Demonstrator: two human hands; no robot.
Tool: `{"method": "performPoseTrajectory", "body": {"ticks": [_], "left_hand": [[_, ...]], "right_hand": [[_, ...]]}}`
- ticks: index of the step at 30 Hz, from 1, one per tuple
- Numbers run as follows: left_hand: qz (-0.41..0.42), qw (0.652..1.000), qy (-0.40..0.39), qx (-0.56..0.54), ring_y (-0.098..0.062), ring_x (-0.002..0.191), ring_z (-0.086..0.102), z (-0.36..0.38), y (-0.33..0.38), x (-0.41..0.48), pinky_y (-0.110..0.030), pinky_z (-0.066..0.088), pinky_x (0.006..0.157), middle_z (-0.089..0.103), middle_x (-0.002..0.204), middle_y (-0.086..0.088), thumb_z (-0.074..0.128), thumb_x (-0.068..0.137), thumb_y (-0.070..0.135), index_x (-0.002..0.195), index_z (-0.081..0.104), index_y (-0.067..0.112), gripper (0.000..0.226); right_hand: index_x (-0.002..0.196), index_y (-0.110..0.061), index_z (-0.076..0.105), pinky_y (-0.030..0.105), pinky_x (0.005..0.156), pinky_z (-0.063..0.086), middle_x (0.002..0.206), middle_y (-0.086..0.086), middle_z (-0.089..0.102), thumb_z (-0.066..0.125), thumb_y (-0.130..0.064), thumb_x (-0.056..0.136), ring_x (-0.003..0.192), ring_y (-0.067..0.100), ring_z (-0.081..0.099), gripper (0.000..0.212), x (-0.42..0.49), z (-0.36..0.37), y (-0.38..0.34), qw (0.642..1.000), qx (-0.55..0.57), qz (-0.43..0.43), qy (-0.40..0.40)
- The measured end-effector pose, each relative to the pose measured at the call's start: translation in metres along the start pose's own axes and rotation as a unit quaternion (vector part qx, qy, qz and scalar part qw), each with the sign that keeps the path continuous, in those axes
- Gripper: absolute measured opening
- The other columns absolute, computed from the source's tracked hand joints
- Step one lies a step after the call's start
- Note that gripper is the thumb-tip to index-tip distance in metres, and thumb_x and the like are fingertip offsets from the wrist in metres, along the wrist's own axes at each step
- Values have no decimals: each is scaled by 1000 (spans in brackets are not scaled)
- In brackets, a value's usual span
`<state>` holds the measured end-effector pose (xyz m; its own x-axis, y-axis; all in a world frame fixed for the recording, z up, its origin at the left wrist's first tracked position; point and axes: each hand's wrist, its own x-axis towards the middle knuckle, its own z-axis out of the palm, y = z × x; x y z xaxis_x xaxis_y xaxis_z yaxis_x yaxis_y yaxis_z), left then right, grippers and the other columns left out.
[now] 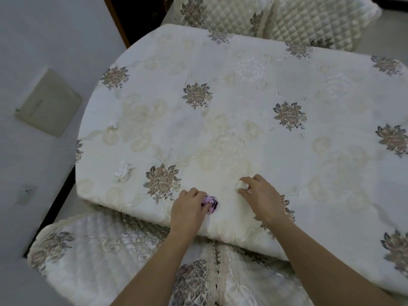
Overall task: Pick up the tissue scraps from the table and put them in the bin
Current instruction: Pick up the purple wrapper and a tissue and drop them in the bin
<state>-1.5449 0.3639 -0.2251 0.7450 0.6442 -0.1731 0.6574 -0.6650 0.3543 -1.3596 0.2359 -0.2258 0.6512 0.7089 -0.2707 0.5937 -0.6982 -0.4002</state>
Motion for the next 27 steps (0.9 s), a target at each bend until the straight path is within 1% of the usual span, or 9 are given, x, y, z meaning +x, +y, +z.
{"method": "performPoseTrajectory", "body": {"ticks": [3,6,9,11,14,16,20,25,27], "left_hand": [[-7,1000,-2,-14,-21,86,55,3,-2,0,-34,49,67,66,93,4,65,90,38,98,72,19,22],[-23,996,-12,-85,-19,84,54,4,-3,1,-36,47,69,61,87,2,61,94,37,95,69,15,23],[-32,986,-18,-161,-17,77,52,-4,1,5,-34,43,65,54,83,4,57,97,35,91,63,15,21],[-27,980,-9,-196,-16,73,51,-12,7,6,-34,41,64,54,80,4,55,98,34,88,60,16,21],[-25,972,29,-234,-14,68,52,-32,20,9,-30,39,59,58,74,3,53,99,35,85,60,18,23],[-22,965,58,-255,-13,61,51,-49,29,13,-27,34,53,59,70,2,53,99,36,84,61,18,24],[-19,948,116,-297,-14,55,47,-89,49,21,-32,34,53,56,65,2,56,98,35,82,61,20,22],[-3,930,183,-319,-12,53,46,-131,72,19,-31,36,51,58,64,0,57,96,38,78,61,23,24],[0,923,202,-326,-12,52,46,-142,80,18,-29,36,51,58,64,0,57,96,39,75,60,24,25]], "right_hand": [[108,-24,62,33,59,50,90,-5,55,59,-43,94,80,19,59,24,-2,4,0,1000,-2,7,11],[101,-16,59,35,61,48,90,-3,52,56,-39,97,78,21,57,23,-4,4,2,999,37,18,12],[101,-20,54,36,62,48,93,-3,54,52,-41,98,78,20,57,21,-10,-3,4,995,95,34,0],[97,-29,51,35,55,52,91,-9,59,50,-45,98,71,17,63,16,-14,-13,3,987,156,46,0],[97,-36,52,35,59,55,89,-19,61,50,-48,96,69,6,65,12,-20,-35,-2,982,185,31,35],[102,-35,58,34,64,54,88,-20,62,51,-48,96,69,1,64,17,-22,-52,-7,981,181,15,65],[109,-33,63,33,66,53,83,-25,60,54,-48,95,70,-3,64,23,-24,-90,-22,976,183,-11,113],[94,-36,56,29,57,45,81,-22,61,55,-49,94,68,-4,62,12,-35,-135,-38,967,196,-43,156],[86,-36,54,27,55,43,78,-21,61,56,-48,93,66,-4,62,14,-39,-150,-45,961,206,-50,178]]}}
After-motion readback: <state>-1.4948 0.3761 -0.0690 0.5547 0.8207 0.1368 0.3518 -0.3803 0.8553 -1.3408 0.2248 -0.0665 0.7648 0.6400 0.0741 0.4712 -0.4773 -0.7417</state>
